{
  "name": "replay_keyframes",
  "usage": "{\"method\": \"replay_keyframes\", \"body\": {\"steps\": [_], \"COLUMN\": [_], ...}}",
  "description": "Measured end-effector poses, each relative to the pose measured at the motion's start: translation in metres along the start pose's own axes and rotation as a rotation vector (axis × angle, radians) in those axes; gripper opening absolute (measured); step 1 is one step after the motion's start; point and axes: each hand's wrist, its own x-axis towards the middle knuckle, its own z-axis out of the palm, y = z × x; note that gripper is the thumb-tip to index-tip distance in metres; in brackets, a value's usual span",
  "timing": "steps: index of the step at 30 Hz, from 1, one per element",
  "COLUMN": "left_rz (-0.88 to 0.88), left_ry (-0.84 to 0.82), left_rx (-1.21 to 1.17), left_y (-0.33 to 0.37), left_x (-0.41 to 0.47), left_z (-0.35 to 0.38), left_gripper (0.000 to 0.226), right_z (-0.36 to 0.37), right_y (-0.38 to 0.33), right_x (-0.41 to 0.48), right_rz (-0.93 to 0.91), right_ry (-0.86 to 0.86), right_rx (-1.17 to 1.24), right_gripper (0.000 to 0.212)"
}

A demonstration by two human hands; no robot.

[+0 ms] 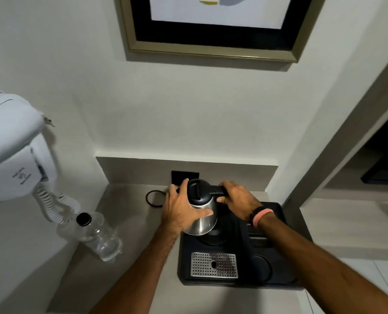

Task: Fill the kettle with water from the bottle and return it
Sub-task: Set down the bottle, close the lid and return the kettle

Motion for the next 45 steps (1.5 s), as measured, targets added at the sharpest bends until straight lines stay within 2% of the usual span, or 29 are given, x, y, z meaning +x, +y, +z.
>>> {"method": "replay_keyframes", "body": {"steps": [7, 20, 23, 27, 30, 32, 35, 39, 45], "left_rz": [0.027, 0.069, 0.069, 0.071, 0.112, 0.162, 0.208, 0.219, 0.212], "left_ry": [-0.096, -0.097, -0.090, -0.085, 0.026, 0.078, 0.113, 0.114, -0.009], "left_rx": [-0.020, -0.031, 0.007, 0.014, 0.149, 0.297, 0.380, 0.431, 0.471], "left_y": [0.031, 0.034, 0.034, 0.026, 0.014, 0.008, 0.004, 0.003, -0.007], "left_x": [-0.007, -0.009, -0.014, -0.024, -0.029, -0.030, -0.030, -0.033, -0.046], "left_z": [0.040, 0.058, 0.059, 0.053, 0.038, 0.024, 0.008, -0.006, 0.001], "left_gripper": [0.124, 0.127, 0.136, 0.145, 0.136, 0.130, 0.125, 0.121, 0.120], "right_z": [-0.002, 0.006, 0.009, 0.016, 0.022, 0.025, 0.027, 0.028, 0.029], "right_y": [0.042, 0.058, 0.056, 0.052, 0.051, 0.051, 0.048, 0.043, 0.042], "right_x": [-0.029, -0.041, -0.046, -0.059, -0.071, -0.079, -0.082, -0.085, -0.085], "right_rz": [0.137, 0.179, 0.187, 0.201, 0.195, 0.192, 0.211, 0.245, 0.292], "right_ry": [0.027, 0.051, 0.087, 0.151, 0.181, 0.173, 0.162, 0.157, 0.130], "right_rx": [0.025, 0.061, 0.060, -0.031, -0.151, -0.209, -0.204, -0.234, -0.260], "right_gripper": [0.033, 0.034, 0.045, 0.071, 0.082, 0.082, 0.081, 0.080, 0.076]}}
